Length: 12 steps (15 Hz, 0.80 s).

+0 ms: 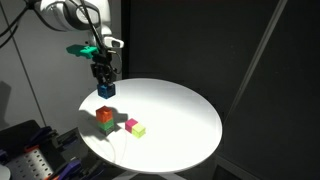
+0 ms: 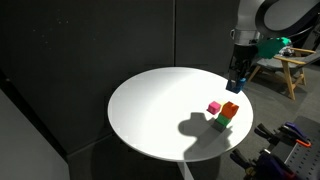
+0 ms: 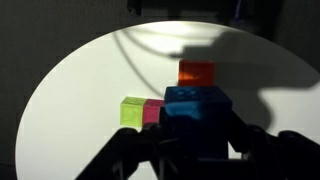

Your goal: Pick up the blue block and then put it back on top of the orange block

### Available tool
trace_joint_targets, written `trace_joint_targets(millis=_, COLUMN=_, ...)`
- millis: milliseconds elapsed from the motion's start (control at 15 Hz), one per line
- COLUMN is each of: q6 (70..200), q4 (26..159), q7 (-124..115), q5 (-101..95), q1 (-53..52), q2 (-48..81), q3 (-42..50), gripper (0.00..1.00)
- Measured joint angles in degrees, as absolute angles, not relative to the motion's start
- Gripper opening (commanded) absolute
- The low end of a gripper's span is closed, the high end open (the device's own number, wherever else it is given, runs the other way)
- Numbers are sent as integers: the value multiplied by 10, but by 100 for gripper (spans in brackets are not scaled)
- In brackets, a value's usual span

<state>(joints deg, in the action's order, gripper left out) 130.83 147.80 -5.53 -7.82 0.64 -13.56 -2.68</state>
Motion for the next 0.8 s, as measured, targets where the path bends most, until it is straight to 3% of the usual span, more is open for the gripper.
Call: trace_joint_targets(millis=800, q6=1359, q4=1491, q7=-55, q5=-78, q1=5, q2=-104, q3=-27, gripper=31)
